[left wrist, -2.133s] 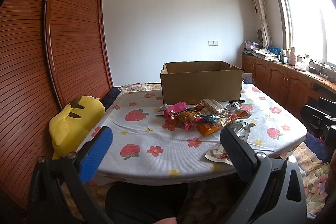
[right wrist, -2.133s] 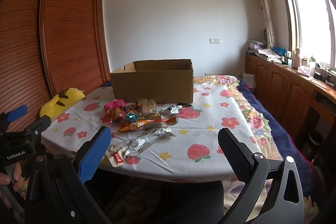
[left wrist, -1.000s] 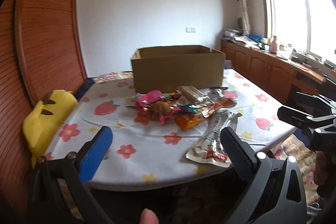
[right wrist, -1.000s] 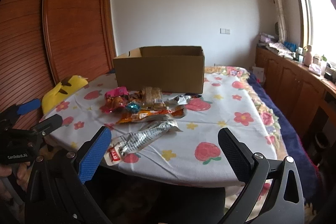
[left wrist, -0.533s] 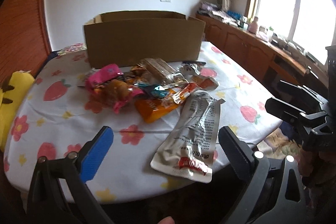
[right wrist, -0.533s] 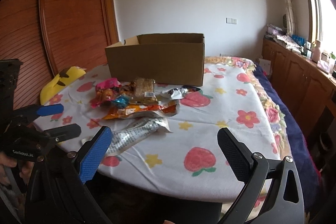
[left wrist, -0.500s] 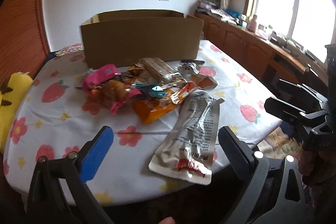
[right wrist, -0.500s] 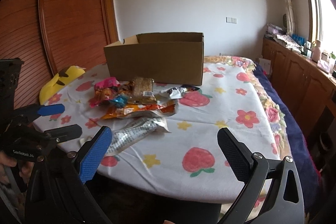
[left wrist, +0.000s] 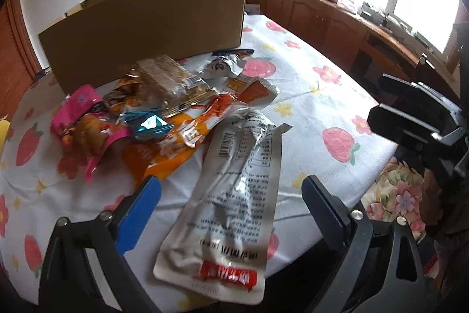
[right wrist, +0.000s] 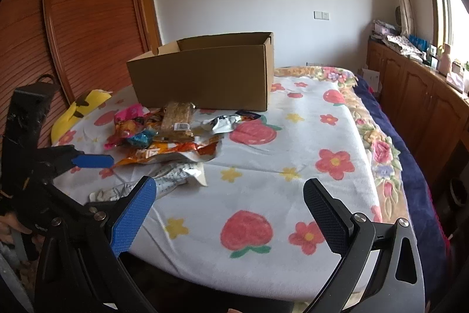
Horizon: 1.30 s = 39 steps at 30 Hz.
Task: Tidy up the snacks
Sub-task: 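Move the left tool to the white printed snack packet and close on it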
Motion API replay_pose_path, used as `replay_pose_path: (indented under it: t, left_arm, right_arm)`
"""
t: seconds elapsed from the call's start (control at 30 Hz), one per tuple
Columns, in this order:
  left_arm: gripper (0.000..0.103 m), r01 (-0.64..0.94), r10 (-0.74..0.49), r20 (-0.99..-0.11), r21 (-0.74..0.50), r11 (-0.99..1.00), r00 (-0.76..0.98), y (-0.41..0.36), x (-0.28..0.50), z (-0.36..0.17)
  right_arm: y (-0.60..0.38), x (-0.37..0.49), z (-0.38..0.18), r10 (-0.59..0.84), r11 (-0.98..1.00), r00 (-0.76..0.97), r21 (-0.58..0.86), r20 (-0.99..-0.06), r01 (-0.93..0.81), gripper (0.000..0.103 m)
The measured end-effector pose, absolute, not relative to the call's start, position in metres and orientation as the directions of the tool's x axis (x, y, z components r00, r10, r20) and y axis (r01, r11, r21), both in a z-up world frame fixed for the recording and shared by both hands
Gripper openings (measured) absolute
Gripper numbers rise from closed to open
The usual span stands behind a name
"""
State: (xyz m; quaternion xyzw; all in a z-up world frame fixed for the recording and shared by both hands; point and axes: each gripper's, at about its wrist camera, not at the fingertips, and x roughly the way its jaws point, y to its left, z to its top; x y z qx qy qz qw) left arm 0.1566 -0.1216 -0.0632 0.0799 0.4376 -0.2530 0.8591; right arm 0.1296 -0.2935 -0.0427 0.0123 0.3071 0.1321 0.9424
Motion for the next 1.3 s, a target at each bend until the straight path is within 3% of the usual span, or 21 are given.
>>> replay_pose_path:
  t: [0.27, 0.5, 0.57, 0.63, 0.7, 0.77, 1.03, 1.17, 1.23, 1.3]
  left_arm:
    - [0.086, 0.536, -0.331, -0.813, -0.028, 0.844, 0.479, -0.14, 0.16, -0.07]
    - [0.084, 0.552, -0.314, -0.833, -0.013, 0.834, 0.456, -0.148, 0.169, -0.083]
    - [0.07, 0.561, -0.327, -0.828, -0.017, 0.827, 0.456, -0.144, 0.17, -0.081]
    - [0.06, 0.564, -0.332, -0.822, -0.016, 0.825, 0.463, -0.142, 0.171, -0.079]
    - [0.057, 0.58, -0.339, -0.82, -0.01, 0.815, 0.462, -0.141, 0.17, -0.078]
    - [0.045, 0.601, -0.343, -0.812, 0.012, 0.799, 0.473, -0.142, 0.163, -0.074]
    - [0.028, 0.614, -0.409, -0.803, -0.068, 0.786, 0.434, -0.118, 0.173, -0.053]
    - [0.021, 0.623, -0.403, -0.81, -0.061, 0.78, 0.425, -0.103, 0.184, -0.039]
    - [0.007, 0.635, -0.391, -0.814, -0.036, 0.771, 0.429, -0.099, 0.189, -0.033]
    - [0.005, 0.637, -0.362, -0.823, 0.0, 0.771, 0.438, -0.095, 0.194, -0.029]
  right_arm:
    - [-0.293, 0.147, -0.043, 0.286, 0.954, 0.752, 0.101, -0.594, -0.283, 0.102]
    - [-0.292, 0.158, -0.044, 0.304, 0.947, 0.738, 0.111, -0.602, -0.3, 0.102]
    - [-0.292, 0.16, -0.046, 0.307, 0.946, 0.734, 0.114, -0.606, -0.302, 0.102]
    - [-0.292, 0.162, -0.048, 0.31, 0.946, 0.728, 0.12, -0.612, -0.302, 0.102]
    - [-0.292, 0.164, -0.05, 0.313, 0.945, 0.721, 0.127, -0.618, -0.301, 0.102]
    - [-0.291, 0.166, -0.053, 0.316, 0.944, 0.716, 0.134, -0.623, -0.3, 0.102]
    - [-0.287, 0.167, -0.057, 0.318, 0.943, 0.704, 0.135, -0.635, -0.304, 0.102]
    - [-0.286, 0.166, -0.058, 0.323, 0.942, 0.7, 0.145, -0.637, -0.304, 0.102]
    - [-0.286, 0.165, -0.059, 0.327, 0.941, 0.698, 0.15, -0.637, -0.304, 0.102]
    - [-0.284, 0.166, -0.059, 0.33, 0.94, 0.696, 0.154, -0.638, -0.305, 0.102]
